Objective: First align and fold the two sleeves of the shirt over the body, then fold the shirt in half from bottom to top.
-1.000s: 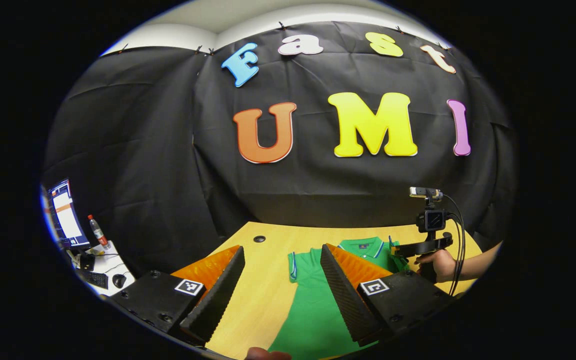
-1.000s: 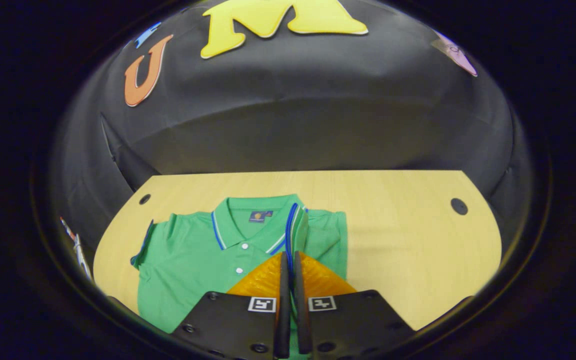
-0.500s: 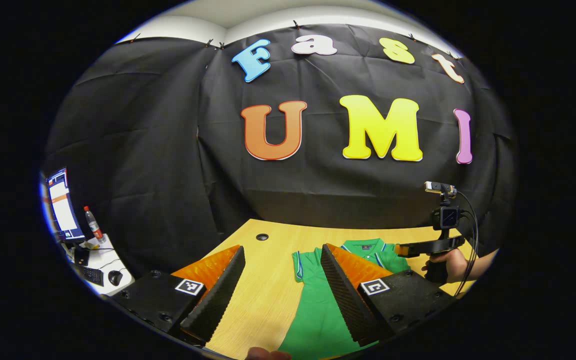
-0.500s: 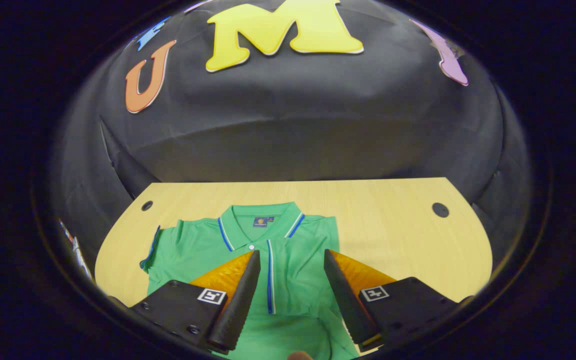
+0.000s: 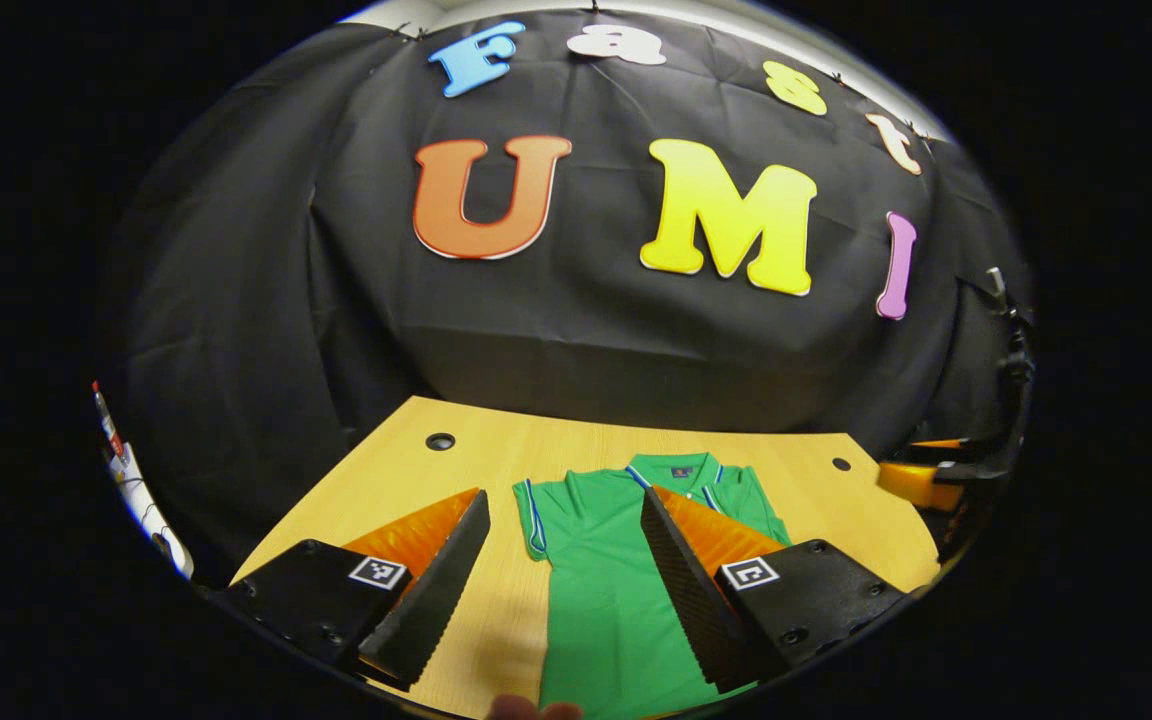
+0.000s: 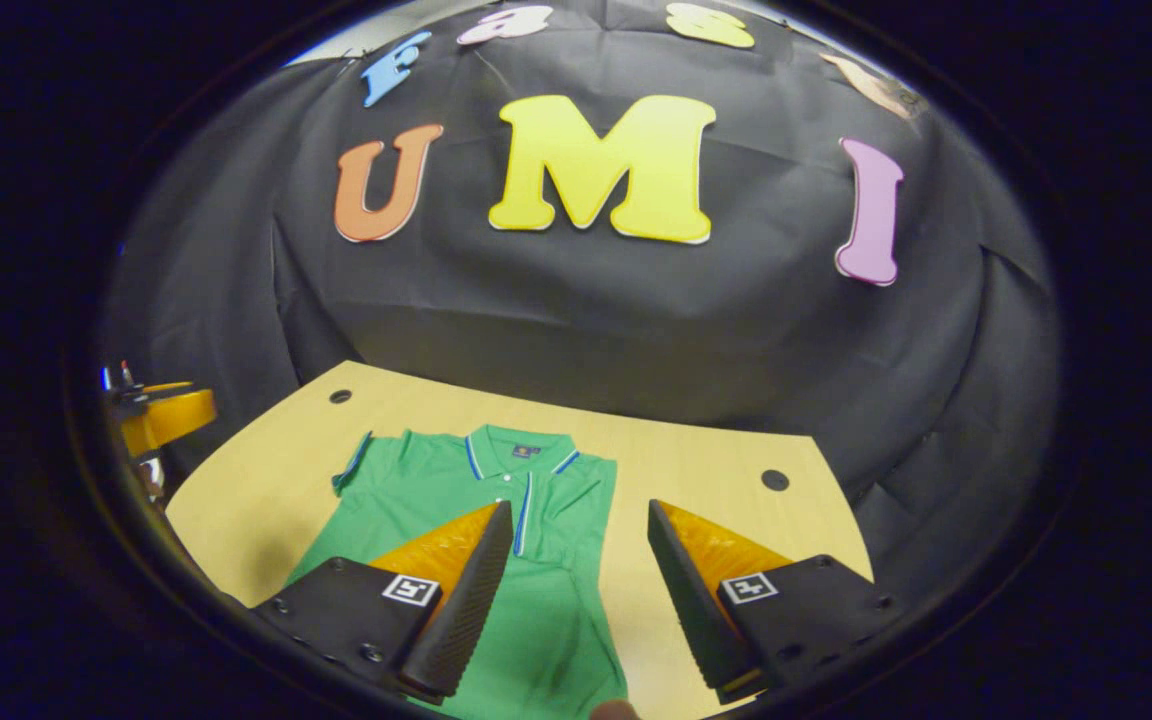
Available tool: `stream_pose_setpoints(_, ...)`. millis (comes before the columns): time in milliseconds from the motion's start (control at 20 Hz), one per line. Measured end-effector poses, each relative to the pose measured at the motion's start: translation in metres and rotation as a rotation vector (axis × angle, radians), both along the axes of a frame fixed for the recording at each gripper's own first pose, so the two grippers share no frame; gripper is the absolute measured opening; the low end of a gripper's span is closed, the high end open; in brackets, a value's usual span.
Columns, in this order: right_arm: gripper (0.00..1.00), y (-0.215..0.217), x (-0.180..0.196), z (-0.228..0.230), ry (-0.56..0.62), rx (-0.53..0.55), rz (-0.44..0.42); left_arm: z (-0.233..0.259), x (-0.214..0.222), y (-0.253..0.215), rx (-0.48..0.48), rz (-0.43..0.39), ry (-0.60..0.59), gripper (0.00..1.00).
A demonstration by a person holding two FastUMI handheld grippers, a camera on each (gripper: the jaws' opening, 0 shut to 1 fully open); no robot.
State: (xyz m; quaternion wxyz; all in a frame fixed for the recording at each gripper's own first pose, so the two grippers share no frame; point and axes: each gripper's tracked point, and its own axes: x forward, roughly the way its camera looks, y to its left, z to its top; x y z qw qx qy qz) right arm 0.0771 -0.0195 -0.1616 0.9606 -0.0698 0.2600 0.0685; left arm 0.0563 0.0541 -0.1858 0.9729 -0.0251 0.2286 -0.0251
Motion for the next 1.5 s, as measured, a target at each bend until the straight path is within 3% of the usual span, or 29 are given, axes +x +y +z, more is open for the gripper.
stream_pose_setpoints(250,0.9,-0.022,-0.043,0.006,0.022,0.0,-0.048,-0.055,0.051,-0.002,0.033,-0.018,0.075,0.98)
stream_pose_setpoints(500,0.9,-0.024,-0.061,-0.009,0.096,0.126,-0.129,-0.122,0.081,0.006,0.012,0.004,0.177,0.98)
stream_pose_setpoints(700,0.9,-0.023,-0.069,-0.024,0.124,0.159,-0.122,-0.171,0.102,0.019,0.065,0.021,0.234,0.98)
stream_pose_setpoints(1050,0.9,-0.034,-0.068,-0.043,0.159,0.111,-0.089,-0.217,0.126,0.031,0.185,0.016,0.273,0.95)
stream_pose_setpoints(1500,0.9,-0.036,-0.065,-0.051,0.181,0.129,-0.089,-0.233,0.121,0.04,0.139,0.029,0.308,0.72)
